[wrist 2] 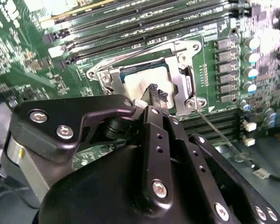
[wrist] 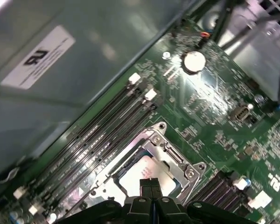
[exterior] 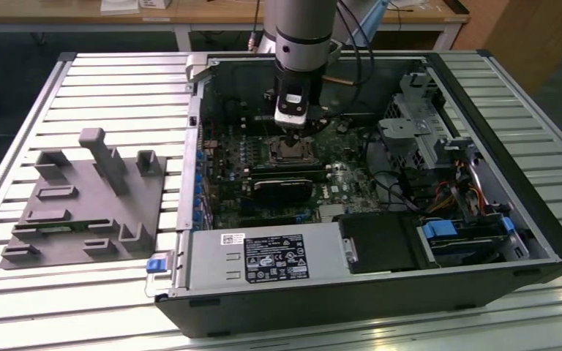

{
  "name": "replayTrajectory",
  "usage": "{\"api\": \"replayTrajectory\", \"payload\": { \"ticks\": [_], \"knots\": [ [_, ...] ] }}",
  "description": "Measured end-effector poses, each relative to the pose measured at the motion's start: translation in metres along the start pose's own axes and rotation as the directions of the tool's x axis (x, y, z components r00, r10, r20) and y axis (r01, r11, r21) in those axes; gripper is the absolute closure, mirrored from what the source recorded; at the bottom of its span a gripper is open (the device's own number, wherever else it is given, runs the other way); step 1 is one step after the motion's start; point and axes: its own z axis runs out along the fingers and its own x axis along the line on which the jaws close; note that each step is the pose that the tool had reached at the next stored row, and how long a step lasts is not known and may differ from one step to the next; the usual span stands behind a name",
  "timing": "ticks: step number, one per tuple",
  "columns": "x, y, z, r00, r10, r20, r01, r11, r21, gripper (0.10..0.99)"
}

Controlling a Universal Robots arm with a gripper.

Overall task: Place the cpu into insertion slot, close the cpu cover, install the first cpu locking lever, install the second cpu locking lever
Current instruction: 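Close the cpu cover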

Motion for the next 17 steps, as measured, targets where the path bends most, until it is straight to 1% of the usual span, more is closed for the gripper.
{"api": "replayTrajectory", "payload": {
  "ticks": [2, 4, 7, 9, 12, 15, 17],
  "knots": [
    [0.0000, 0.0000, 0.0002, 0.9993, -0.036, -0.0006, 0.036, 0.9993, 0.000, 0.980],
    [0.0000, 0.0000, 0.0003, 0.9974, -0.072, -0.0013, 0.072, 0.9974, 0.001, 0.980],
    [0.0000, 0.0000, 0.0006, 0.9919, -0.127, -0.0022, 0.127, 0.9919, 0.001, 0.980],
    [0.0000, 0.0000, 0.0008, 0.9867, -0.163, -0.0028, 0.163, 0.9867, 0.001, 0.980],
    [0.0000, 0.0000, 0.0010, 0.9764, -0.216, -0.0038, 0.216, 0.9765, 0.001, 0.980],
    [0.0000, 0.0000, 0.0013, 0.9629, -0.270, -0.0049, 0.270, 0.9629, 0.002, 0.980],
    [0.0000, 0.0000, 0.0017, 0.9526, -0.304, -0.0055, 0.304, 0.9526, 0.001, 0.980]
  ]
}}
